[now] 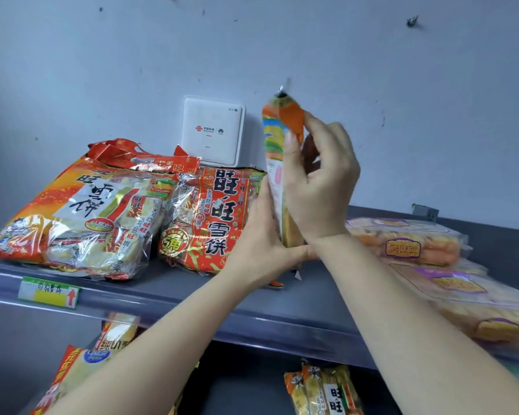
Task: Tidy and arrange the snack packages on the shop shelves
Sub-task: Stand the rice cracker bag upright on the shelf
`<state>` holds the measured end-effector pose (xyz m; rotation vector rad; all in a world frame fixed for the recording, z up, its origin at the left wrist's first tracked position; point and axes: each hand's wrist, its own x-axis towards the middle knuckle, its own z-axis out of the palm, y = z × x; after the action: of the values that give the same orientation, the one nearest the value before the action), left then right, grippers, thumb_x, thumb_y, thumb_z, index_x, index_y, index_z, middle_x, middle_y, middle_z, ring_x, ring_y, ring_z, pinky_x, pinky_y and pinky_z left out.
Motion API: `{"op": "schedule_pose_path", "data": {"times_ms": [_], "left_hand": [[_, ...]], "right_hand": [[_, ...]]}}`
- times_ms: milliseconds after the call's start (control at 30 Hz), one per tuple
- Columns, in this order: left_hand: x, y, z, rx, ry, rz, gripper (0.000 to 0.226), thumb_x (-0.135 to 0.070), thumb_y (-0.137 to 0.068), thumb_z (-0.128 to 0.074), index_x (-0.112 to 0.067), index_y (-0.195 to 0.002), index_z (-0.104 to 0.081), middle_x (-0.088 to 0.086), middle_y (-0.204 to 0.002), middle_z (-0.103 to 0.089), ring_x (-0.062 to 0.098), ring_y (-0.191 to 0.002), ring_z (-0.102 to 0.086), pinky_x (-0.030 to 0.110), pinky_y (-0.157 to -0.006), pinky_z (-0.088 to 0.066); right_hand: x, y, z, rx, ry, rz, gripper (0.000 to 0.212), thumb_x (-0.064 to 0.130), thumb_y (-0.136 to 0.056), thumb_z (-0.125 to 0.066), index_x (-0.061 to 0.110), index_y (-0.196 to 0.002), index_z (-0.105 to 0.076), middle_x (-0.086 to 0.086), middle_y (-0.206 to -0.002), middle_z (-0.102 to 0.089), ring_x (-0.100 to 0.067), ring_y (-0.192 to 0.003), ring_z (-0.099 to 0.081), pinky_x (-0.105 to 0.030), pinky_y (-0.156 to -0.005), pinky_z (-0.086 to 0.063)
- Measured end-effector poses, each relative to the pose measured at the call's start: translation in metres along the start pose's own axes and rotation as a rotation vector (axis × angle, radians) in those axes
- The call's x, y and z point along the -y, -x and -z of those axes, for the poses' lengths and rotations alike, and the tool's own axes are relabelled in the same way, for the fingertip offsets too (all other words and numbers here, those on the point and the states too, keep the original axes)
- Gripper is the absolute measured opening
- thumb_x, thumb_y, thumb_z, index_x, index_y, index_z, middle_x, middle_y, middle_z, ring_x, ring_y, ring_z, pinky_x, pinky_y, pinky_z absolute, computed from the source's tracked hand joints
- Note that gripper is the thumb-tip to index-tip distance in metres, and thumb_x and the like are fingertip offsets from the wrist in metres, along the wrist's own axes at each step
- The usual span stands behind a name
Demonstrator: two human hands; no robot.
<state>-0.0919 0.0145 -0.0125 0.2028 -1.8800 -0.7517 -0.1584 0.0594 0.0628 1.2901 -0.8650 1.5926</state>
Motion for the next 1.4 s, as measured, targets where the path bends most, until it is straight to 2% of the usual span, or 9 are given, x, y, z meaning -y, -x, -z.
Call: {"op": "schedule_pose_path", "data": {"times_ms": [200, 333, 500, 633, 833, 967, 1067, 1233, 1400], "left_hand": [[-0.016, 0.034, 0.002, -0.195, 0.259, 0.214, 0.056, 0.004, -0.070, -0.075, -0.023, -0.115, -0.056, -0.003, -0.100, -0.073, 0.016, -0.094, -0.070, 0.035, -0.083, -0.056], [-0.042, 0.058, 0.006, -0.227, 0.469, 0.324, 0.042, 0.014, -0.067, -0.064, -0.017, -0.095, -0.060, -0.005, -0.079, -0.074, 0.016, -0.078, -0.071, 0.025, -0.064, -0.056], [-0.067, 0.105, -0.007, -0.212, 0.627, 0.458, 0.049, 0.000, -0.052, -0.054, -0.013, -0.099, -0.058, 0.004, -0.082, -0.073, 0.022, -0.073, -0.070, 0.026, -0.056, -0.055], [-0.074, 0.162, -0.026, -0.139, 0.710, 0.605, 0.050, -0.001, -0.049, -0.056, -0.011, -0.097, -0.065, 0.011, -0.086, -0.072, 0.025, -0.072, -0.070, 0.029, -0.057, -0.057], [-0.072, 0.245, -0.058, -0.064, 0.829, 0.811, 0.071, -0.014, -0.025, -0.087, -0.008, -0.095, -0.075, 0.018, -0.100, -0.072, 0.032, -0.084, -0.071, 0.047, -0.071, -0.059], [-0.060, 0.284, -0.069, 0.060, 0.699, 1.050, 0.075, -0.010, -0.046, -0.082, -0.004, -0.117, -0.059, 0.019, -0.115, -0.068, 0.033, -0.099, -0.068, 0.046, -0.081, -0.058], [-0.045, 0.303, -0.082, 0.114, 0.477, 1.212, 0.052, -0.011, -0.072, -0.075, -0.008, -0.120, -0.057, 0.013, -0.108, -0.072, 0.031, -0.095, -0.068, 0.040, -0.080, -0.056], [-0.003, 0.315, -0.102, 0.009, 0.338, 1.315, 0.043, -0.019, -0.086, -0.071, -0.015, -0.126, -0.055, 0.011, -0.087, -0.074, 0.023, -0.074, -0.067, 0.041, -0.073, -0.046], [0.030, 0.301, -0.127, 0.050, 0.277, 1.302, 0.064, -0.024, -0.082, -0.074, -0.022, -0.139, -0.045, 0.014, -0.101, -0.069, 0.026, -0.085, -0.067, 0.042, -0.076, -0.053]], "right_hand": [[0.024, 0.003, 0.040, 0.334, -0.461, -0.445, 0.016, 0.023, -0.087, -0.067, 0.024, -0.103, -0.066, 0.016, -0.072, -0.060, 0.000, -0.069, -0.058, -0.022, -0.066, -0.051], [0.012, 0.020, 0.080, 0.267, -0.150, -0.580, 0.022, 0.019, -0.090, -0.062, 0.020, -0.111, -0.066, 0.012, -0.101, -0.057, -0.003, -0.097, -0.057, -0.033, -0.081, -0.054], [0.019, 0.043, 0.147, 0.605, -0.419, -0.907, 0.046, 0.026, -0.088, -0.065, 0.032, -0.131, -0.049, 0.011, -0.118, -0.061, 0.006, -0.095, -0.060, -0.013, -0.073, -0.051], [0.026, 0.069, 0.199, 0.865, -0.529, -0.998, 0.040, 0.019, -0.078, -0.065, 0.039, -0.112, -0.058, 0.003, -0.104, -0.069, -0.015, -0.094, -0.068, -0.040, -0.079, -0.059], [0.030, 0.117, 0.257, 1.105, -0.505, -1.008, 0.044, 0.016, -0.075, -0.070, 0.042, -0.107, -0.058, 0.000, -0.100, -0.070, -0.024, -0.094, -0.067, -0.038, -0.084, -0.056], [0.019, 0.152, 0.277, 1.273, -0.439, -1.203, 0.048, 0.003, -0.080, -0.070, 0.035, -0.113, -0.060, -0.009, -0.102, -0.070, -0.027, -0.091, -0.070, -0.047, -0.085, -0.056], [0.005, 0.174, 0.287, 1.389, -0.394, -1.376, 0.052, 0.000, -0.082, -0.071, 0.018, -0.127, -0.053, -0.004, -0.098, -0.067, -0.018, -0.085, -0.069, -0.028, -0.074, -0.058], [-0.023, 0.224, 0.292, 1.319, -0.223, -1.597, 0.054, 0.004, -0.081, -0.072, 0.016, -0.131, -0.055, -0.001, -0.111, -0.065, -0.014, -0.097, -0.063, -0.031, -0.091, -0.050], [-0.055, 0.250, 0.286, 1.046, -0.102, -1.790, 0.021, -0.006, -0.086, -0.063, 0.014, -0.094, -0.061, -0.006, -0.089, -0.068, -0.021, -0.079, -0.067, -0.032, -0.065, -0.054]]}}
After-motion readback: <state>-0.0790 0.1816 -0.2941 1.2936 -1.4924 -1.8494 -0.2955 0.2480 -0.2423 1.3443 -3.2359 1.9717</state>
